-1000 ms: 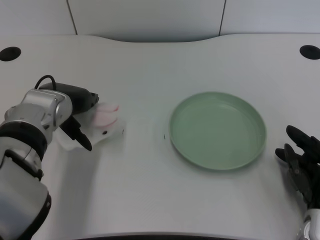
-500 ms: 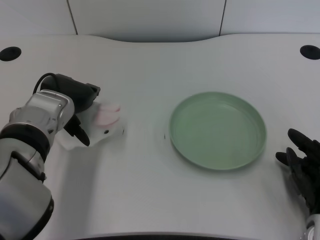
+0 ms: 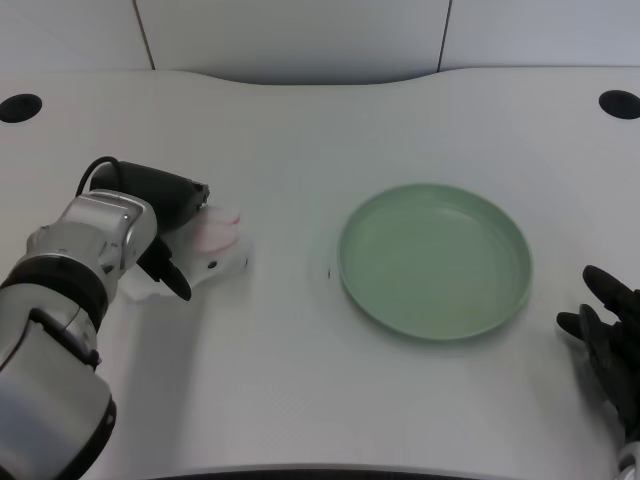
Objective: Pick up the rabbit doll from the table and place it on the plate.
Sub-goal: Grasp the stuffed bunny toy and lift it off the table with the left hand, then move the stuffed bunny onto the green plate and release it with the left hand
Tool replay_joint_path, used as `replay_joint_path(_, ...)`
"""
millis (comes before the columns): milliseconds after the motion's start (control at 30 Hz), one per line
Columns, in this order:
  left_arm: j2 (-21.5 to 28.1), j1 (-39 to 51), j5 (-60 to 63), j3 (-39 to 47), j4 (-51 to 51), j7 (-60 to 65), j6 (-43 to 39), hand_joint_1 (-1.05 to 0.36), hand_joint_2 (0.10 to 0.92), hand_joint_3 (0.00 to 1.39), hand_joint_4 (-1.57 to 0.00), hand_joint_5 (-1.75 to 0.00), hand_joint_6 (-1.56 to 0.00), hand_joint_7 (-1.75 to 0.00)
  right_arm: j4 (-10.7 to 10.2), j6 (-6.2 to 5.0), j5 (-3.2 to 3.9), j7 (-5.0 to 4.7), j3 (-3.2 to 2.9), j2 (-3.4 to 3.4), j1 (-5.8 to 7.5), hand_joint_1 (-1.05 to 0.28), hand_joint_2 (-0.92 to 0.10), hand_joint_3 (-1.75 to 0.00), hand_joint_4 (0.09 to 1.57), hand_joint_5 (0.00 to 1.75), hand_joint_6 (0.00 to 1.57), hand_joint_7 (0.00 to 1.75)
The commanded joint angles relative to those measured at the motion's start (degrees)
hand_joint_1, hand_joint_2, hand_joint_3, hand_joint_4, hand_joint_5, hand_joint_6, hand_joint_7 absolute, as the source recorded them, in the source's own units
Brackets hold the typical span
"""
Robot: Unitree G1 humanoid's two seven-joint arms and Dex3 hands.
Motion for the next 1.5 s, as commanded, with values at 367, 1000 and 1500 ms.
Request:
replay_joint_path(367, 0.05, 1.47, 4.05, -4.05, 0.52, 4.99, 2.75, -0.59, 0.755, 0.01, -0.51, -1.04, -0.89, -0.1, -0.99, -0.77, 0.68, 0.52, -0.4, -0.58, 2.04, -0.35, -0.92, -0.26, 0.87, 0.54, 0.87, 0.0)
replay_joint_path(1000, 3.47, 2.46, -8.67, 9.33, -0.18, 14.4, -6.08, -0.23, 0.896, 0.13, -0.71, -1.65, -0.7, -1.37, -0.84, -0.04, -0.17, -0.46, -0.21, -0.71, 1.4, -0.34, -0.92, -0.26, 0.84, 0.57, 0.87, 0.0)
replay_joint_path(1500, -0.64, 0.06, -31.72, 31.62, -3.25, -1.32, -17.73, -0.22, 0.763, 0.26, -0.83, -1.75, -0.68, -1.75, 0.82, 1.63, 0.6, 1.22, -0.66, -0.81, -1.31, -0.31, -0.92, -0.26, 0.86, 0.58, 0.89, 0.01)
